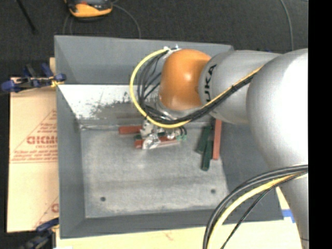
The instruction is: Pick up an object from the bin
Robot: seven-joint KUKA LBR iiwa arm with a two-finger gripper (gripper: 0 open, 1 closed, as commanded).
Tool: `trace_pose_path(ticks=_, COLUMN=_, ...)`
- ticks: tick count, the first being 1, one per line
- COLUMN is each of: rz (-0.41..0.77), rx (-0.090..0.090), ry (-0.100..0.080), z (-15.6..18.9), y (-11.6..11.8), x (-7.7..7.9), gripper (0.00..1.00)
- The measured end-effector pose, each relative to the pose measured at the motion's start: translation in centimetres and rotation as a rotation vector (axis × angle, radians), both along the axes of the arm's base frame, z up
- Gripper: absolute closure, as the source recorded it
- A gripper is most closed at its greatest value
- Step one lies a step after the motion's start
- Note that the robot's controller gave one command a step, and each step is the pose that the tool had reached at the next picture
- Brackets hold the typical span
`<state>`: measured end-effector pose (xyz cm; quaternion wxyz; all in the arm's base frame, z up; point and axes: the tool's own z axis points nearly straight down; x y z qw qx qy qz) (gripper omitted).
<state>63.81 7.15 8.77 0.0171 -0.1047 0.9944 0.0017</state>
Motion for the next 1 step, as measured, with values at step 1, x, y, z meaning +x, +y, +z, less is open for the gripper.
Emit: trace_pose_path(ticks=1, rz=-0.006, rx=-0.008, ry=0.021, z=15.72, y=-3.07, x=-0.59, gripper=1.00)
